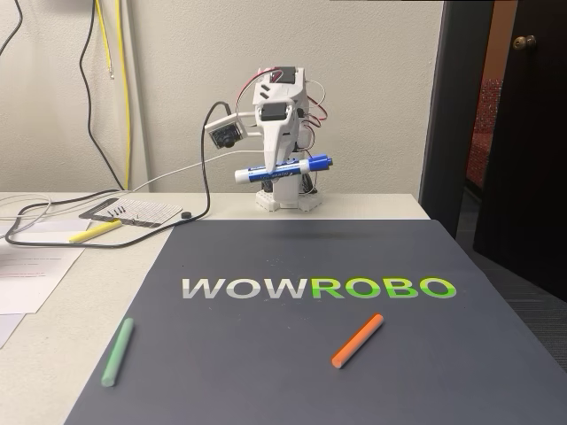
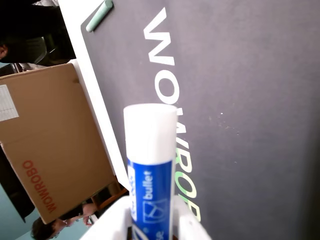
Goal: Pick up the blue marker.
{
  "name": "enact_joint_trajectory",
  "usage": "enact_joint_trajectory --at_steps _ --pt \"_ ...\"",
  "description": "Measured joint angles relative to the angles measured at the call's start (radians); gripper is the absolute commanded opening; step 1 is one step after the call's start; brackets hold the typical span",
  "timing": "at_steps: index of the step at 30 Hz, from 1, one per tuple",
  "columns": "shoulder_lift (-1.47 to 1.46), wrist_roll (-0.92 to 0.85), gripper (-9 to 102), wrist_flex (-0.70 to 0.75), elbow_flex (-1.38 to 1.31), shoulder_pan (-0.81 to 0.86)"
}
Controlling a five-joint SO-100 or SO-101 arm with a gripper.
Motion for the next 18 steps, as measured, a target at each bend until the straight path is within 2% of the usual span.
enact_joint_trajectory --at_steps 9,18 --pt "0.112 -0.008 0 -0.124 0.166 0.035" --pt "0.221 -0.009 0 -0.186 0.296 0.048"
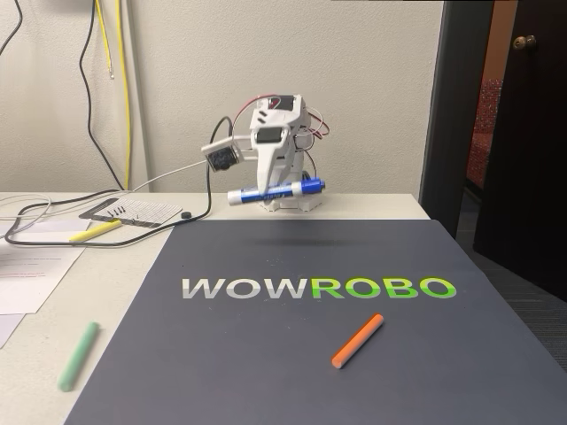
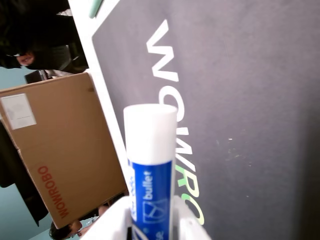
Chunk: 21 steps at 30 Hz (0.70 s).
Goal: Pick up the blue marker.
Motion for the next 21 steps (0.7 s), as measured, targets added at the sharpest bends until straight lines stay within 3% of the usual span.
enact_joint_trajectory --at_steps 21 --pt "0.0 -0.011 0 -0.031 0.02 0.0"
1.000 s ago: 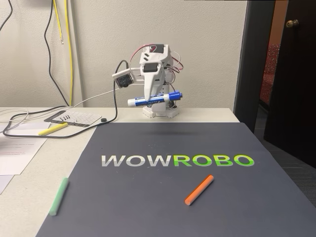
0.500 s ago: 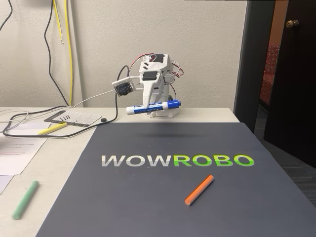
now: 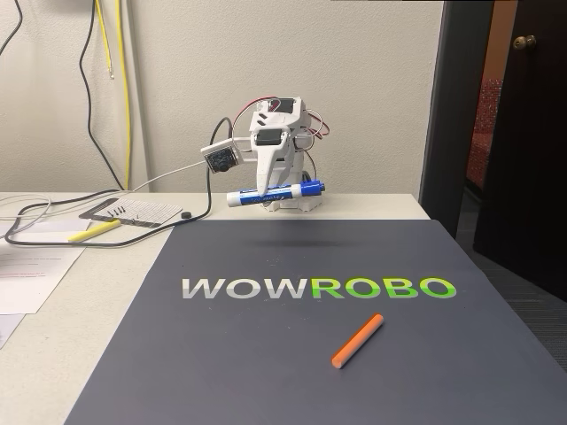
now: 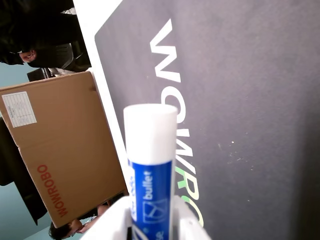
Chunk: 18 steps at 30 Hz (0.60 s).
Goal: Pick up the blue marker.
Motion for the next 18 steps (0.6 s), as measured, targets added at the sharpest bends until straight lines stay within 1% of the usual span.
enact_joint_trajectory --at_steps 18 --pt "0.0 -0.003 0 -0.006 0.005 0.0"
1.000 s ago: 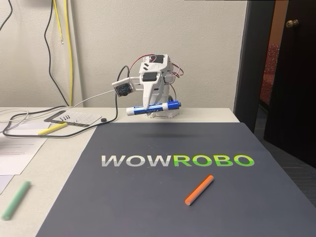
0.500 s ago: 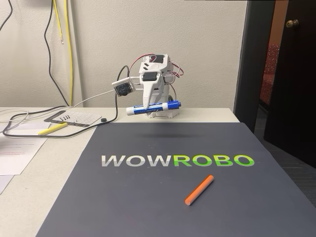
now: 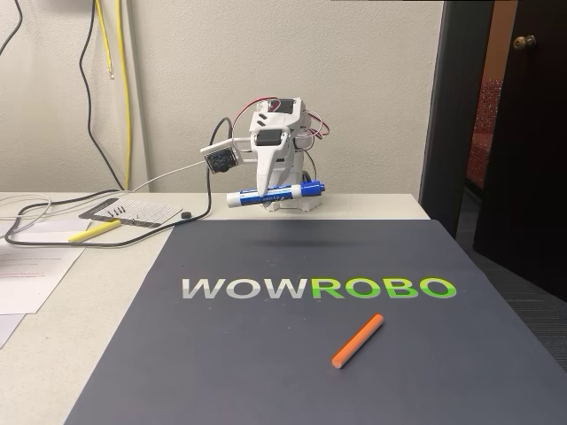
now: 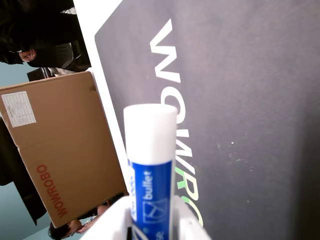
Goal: Pick up the blue marker.
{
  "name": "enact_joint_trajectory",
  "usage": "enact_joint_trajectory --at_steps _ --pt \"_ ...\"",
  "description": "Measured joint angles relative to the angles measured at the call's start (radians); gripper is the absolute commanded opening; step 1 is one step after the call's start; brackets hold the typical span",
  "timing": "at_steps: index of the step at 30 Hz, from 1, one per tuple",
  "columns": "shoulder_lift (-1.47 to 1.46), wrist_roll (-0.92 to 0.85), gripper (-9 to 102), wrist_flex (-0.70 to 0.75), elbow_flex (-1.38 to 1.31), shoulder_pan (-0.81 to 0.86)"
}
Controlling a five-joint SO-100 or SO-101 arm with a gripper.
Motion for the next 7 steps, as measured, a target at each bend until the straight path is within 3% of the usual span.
enact_joint_trajectory --at_steps 7 --pt "0.0 0.0 0 0.0 0.008 0.0"
